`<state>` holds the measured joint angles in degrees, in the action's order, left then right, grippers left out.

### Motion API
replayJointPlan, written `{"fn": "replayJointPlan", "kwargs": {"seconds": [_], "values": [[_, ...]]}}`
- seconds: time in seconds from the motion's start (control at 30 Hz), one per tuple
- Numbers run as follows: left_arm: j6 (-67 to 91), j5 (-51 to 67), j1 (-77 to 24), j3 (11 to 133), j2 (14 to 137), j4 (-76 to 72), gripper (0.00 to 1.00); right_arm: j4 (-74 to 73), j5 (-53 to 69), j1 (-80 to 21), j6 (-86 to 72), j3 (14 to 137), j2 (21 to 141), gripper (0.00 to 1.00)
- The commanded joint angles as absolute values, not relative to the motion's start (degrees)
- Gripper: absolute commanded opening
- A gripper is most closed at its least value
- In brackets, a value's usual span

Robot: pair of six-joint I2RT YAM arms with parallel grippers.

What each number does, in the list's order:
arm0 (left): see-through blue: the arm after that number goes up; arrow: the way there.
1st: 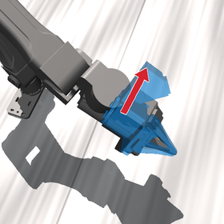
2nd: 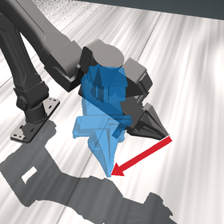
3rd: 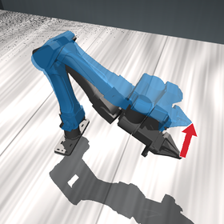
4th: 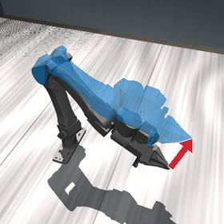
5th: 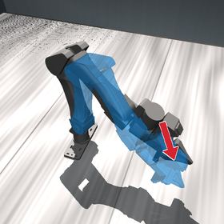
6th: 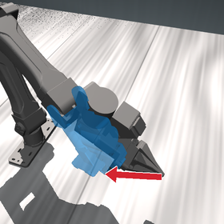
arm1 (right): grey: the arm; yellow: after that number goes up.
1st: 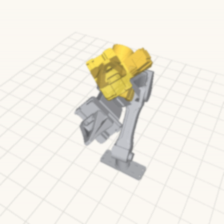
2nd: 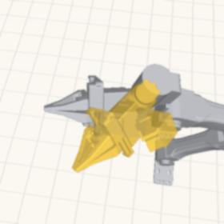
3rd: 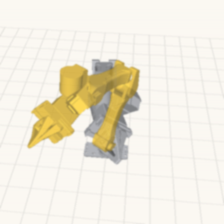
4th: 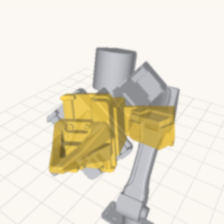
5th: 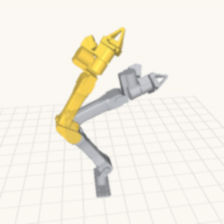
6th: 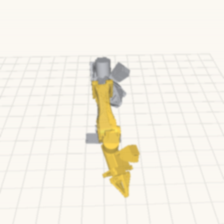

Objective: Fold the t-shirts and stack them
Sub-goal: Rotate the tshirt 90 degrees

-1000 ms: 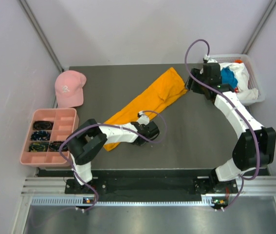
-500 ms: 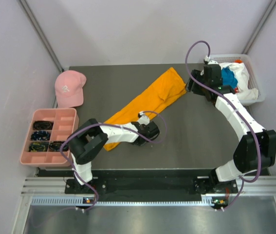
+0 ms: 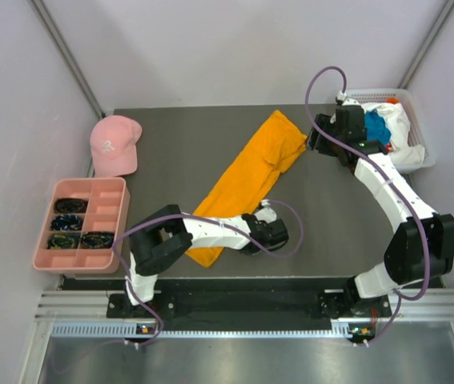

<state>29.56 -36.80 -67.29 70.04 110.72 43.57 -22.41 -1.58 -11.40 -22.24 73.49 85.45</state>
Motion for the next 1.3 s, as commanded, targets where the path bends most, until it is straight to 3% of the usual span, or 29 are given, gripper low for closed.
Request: {"fn": "replayJointPlan", "kwargs": {"seconds": [0.0, 0.53, 0.8, 0.83, 0.97, 1.1, 1.27], "values": [[29.3, -30.6, -72.3, 74.5, 113.6, 46.2, 0.0, -22.0, -1.9, -11.9, -22.1, 74.7, 82.8, 0.64], [20.9, -16.6, -80.2, 89.7, 122.4, 42.9, 0.0, -24.0, -3.4, -11.9, -21.6, 74.4, 81.1, 0.64], [19.9, -18.8, -80.3, 93.9, 124.4, 42.3, 0.01, -24.8, -4.8, -11.9, -21.1, 75.0, 80.6, 0.64], [20.1, -19.9, -80.2, 93.9, 124.1, 42.8, 0.04, -24.7, -4.9, -11.9, -21.1, 74.9, 80.8, 0.64], [21.3, -25.7, -80.2, 91.6, 120.8, 43.3, 0.43, -24.7, -5.2, -11.9, -21.2, 75.2, 81.5, 0.64], [21.4, -29.9, -80.3, 89.8, 115.3, 42.9, 0.57, -24.6, -5.8, -12.0, -21.2, 75.7, 82.2, 0.64], [21.7, -33.6, -80.3, 86.7, 106.9, 41.8, 0.61, -25.1, -7.7, -11.9, -21.4, 76.6, 82.4, 0.64]]}}
